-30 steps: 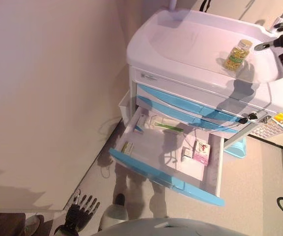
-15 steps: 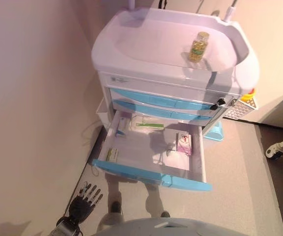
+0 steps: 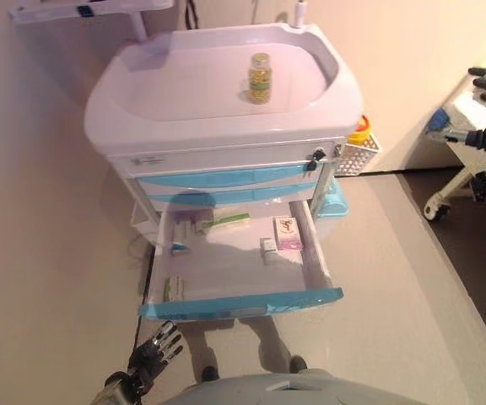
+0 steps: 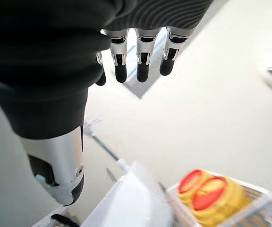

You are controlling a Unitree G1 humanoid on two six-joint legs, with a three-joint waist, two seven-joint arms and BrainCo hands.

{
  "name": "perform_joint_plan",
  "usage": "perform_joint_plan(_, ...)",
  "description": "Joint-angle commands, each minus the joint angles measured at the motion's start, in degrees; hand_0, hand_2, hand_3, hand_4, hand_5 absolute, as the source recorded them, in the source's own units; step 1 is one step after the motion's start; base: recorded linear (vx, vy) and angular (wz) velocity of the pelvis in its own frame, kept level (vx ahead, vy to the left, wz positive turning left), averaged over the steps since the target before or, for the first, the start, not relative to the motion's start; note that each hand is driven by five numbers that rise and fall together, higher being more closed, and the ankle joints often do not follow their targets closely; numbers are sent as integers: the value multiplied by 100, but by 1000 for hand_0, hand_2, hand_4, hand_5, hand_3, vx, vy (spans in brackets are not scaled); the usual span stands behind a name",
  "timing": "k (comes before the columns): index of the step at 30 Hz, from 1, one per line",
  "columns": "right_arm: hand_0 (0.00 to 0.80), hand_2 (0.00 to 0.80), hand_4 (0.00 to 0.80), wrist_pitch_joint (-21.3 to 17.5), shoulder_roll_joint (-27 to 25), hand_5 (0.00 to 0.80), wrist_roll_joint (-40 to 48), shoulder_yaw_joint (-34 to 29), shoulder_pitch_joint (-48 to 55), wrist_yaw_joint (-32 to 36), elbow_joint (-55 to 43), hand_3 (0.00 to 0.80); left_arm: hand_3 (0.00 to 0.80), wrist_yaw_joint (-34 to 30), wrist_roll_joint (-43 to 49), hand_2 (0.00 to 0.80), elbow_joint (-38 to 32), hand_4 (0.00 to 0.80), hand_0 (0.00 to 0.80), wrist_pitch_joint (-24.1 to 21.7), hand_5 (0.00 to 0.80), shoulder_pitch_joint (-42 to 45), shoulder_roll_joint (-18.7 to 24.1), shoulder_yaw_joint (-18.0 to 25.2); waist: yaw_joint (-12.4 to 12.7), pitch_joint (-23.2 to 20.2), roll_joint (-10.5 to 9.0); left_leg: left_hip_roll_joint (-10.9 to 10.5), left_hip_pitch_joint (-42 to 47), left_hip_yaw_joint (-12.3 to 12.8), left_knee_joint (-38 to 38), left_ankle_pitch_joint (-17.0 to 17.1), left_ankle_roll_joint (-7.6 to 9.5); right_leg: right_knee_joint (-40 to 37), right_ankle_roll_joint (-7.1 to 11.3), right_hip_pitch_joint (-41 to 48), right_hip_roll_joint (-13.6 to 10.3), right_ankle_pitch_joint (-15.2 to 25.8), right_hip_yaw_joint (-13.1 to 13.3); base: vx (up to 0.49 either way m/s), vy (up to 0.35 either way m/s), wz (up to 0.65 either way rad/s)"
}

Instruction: Open the drawer and pick up the medicine

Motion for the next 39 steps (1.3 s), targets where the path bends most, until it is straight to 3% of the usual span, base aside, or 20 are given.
perform_joint_plan(1,0,0,0,-527,144,0,-58,-362,143,125,-205,0,0,89,698,0,406,0,0,-324,0,-358,233,-321,46,71,-98,103,-44,-120,432,-717,-166,482,327,-333,-230,-65,-92,8,15,-8)
perform_joint_plan(8,0,0,0,-687,507,0,123,-272,657,210,-54,0,0,668,2299,0,1087,0,0,-483,0,-580,302,-977,-283,177,1,90,16,138,566,-822,-121,560,375,-459,-217,-54,134,16,12,-16)
perform_joint_plan(11,0,0,0,-750,568,0,384,-133,689,453,-26,0,0,758,2438,0,1063,0,0,-513,0,-735,342,-1213,-408,235,40,75,41,233,636,-871,-96,604,394,-509,-211,-52,242,27,21,-23)
perform_joint_plan(18,0,0,0,-1044,652,0,1745,187,713,1570,-337,0,0,1032,2636,0,988,0,0,-653,0,-1200,448,-1499,-705,401,129,15,28,460,867,-1016,-29,758,415,-708,-215,-61,471,5,43,-18)
perform_joint_plan(21,0,0,0,-1001,686,0,2546,318,676,2271,-457,0,0,1059,2752,0,1055,0,0,-782,0,-1389,511,-1590,-851,490,178,-6,52,553,958,-1080,-15,813,428,-751,-226,-86,551,11,77,-24)
perform_joint_plan(24,0,0,0,-995,714,0,2695,366,668,2477,-493,0,0,1061,2773,0,1063,0,0,-808,0,-1438,539,-1597,-872,491,192,-10,29,601,968,-1067,-16,821,425,-807,-221,-63,595,3,50,-21)
perform_joint_plan(25,0,0,0,-976,754,0,2927,433,675,2968,-525,0,0,1095,2835,0,1085,0,0,-869,0,-1519,589,-1635,-941,532,216,-27,40,645,1004,-1087,-9,841,431,-829,-229,-62,634,23,105,-14)
perform_joint_plan(26,0,0,0,-892,747,0,3131,516,682,3463,-573,0,0,1165,2919,0,1080,0,0,-959,0,-1599,674,-1673,-1011,594,243,-46,59,677,1053,-1121,-2,873,444,-836,-245,-79,666,29,243,-13)
perform_joint_plan(27,0,0,0,-674,623,0,3346,757,648,4442,-547,0,0,1217,2773,0,1077,0,0,-1050,0,-1846,973,-1631,-1111,704,312,-97,43,768,1154,-1148,0,930,459,-907,-288,-74,751,14,236,-18)
perform_joint_plan(28,0,0,0,-540,561,0,3442,832,622,4678,-519,0,0,1237,2656,0,1097,0,0,-1116,0,-1934,1071,-1614,-1142,759,327,-115,34,786,1195,-1154,0,952,459,-924,-303,-71,778,-4,218,-25)
perform_joint_plan(35,0,0,0,-23,329,0,3533,1245,563,5872,-319,0,0,1285,2063,0,1150,0,0,-1327,0,-2335,1445,-1553,-1244,1099,431,-221,-108,837,1423,-1168,-39,1013,460,-1042,-411,-47,856,-34,120,-22)
perform_joint_plan(39,0,0,0,187,194,0,3554,1514,506,6183,-294,0,0,1267,1702,0,1495,0,0,-1391,0,-2655,1629,-1556,-1330,1327,456,-269,-245,861,1530,-1142,-53,1050,454,-1176,-445,-37,939,-59,118,-8)
